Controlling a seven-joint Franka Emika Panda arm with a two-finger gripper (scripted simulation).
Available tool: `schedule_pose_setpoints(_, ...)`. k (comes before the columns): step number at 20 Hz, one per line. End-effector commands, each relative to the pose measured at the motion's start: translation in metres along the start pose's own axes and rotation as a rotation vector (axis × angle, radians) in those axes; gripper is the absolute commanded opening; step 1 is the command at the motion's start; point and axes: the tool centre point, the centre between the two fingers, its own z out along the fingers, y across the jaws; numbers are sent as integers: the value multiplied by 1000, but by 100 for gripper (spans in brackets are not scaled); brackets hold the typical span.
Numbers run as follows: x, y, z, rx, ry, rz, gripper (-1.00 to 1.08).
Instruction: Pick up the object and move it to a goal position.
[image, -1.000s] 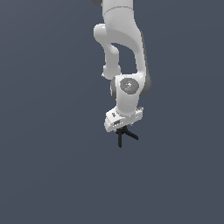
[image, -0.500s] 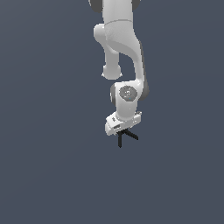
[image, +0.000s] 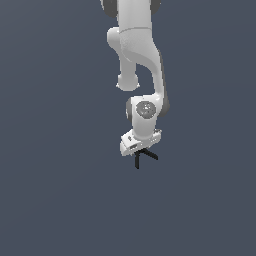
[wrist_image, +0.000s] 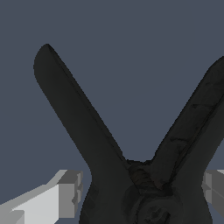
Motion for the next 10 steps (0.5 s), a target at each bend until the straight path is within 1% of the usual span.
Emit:
schedule_pose_setpoints(1,0,-1,1,1,0,-1,-100)
schedule_pose_setpoints(10,-1,-1,-3,0,0,0,-100)
